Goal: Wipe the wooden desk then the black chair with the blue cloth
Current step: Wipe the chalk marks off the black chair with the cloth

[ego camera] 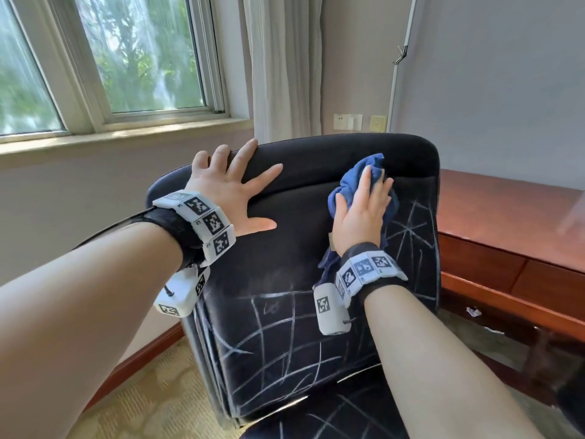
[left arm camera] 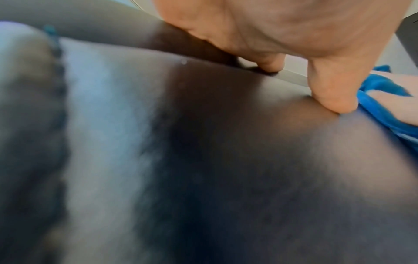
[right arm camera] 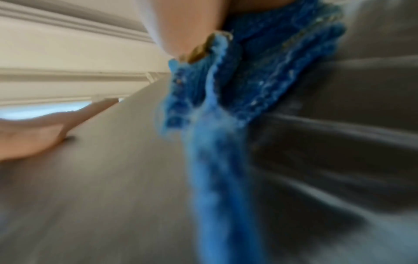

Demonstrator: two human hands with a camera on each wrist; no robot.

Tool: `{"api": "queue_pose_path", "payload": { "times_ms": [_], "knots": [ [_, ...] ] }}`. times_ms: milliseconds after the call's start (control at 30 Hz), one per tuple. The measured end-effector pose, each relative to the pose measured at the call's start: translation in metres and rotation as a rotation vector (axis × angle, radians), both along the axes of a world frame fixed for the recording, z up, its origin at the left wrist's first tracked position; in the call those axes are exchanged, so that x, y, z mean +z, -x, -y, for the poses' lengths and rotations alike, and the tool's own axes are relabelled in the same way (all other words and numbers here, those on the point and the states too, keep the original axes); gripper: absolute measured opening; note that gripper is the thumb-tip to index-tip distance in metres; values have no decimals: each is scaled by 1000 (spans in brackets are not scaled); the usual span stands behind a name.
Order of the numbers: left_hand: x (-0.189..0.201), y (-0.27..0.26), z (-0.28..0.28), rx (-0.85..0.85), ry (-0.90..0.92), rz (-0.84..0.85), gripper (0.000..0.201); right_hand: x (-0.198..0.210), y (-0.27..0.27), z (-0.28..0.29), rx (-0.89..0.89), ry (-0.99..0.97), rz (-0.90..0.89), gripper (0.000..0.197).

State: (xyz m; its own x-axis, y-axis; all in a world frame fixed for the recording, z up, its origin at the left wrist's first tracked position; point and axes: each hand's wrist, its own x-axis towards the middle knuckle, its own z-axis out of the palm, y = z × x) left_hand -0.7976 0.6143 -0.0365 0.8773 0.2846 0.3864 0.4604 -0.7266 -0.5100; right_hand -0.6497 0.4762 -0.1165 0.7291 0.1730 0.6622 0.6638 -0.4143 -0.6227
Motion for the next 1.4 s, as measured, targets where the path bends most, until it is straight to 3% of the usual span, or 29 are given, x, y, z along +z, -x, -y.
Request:
{"api": "queue_pose_path", "payload": {
  "times_ms": [133, 233, 433, 567, 667, 767, 933, 1067, 1233, 1400],
  "knots": [
    [-1, 3, 1, 5, -3, 19, 87, -32, 29, 4, 53, 128, -39, 65],
    [-1, 5, 2, 6, 2, 29, 87, -31, 43, -5, 134, 218, 28, 67],
    [2, 5, 4, 14, 31, 23, 86, 10, 7, -4, 65, 138, 75, 64],
    [2, 3, 3, 10, 41, 22, 86, -6, 1, 7, -17, 27, -41, 64],
    [0, 4, 1, 9, 44, 39, 88, -24, 21, 8, 11, 185, -78, 65],
    [-1, 3, 0, 8, 43, 55, 91, -14, 32, 0, 62, 274, 12, 64],
    [1, 2, 0, -12, 44, 55, 92, 23, 9, -8, 42, 159, -4, 61],
    [1, 2, 1, -25, 41, 57, 90, 17, -5, 3, -62, 65, -84, 59],
    [-2, 7, 4, 5, 39, 66, 90, -13, 17, 12, -78, 168, -104, 61],
    [3, 8, 5, 27, 71, 72, 90, -10, 34, 6, 32, 359, -3, 66]
  ]
}}
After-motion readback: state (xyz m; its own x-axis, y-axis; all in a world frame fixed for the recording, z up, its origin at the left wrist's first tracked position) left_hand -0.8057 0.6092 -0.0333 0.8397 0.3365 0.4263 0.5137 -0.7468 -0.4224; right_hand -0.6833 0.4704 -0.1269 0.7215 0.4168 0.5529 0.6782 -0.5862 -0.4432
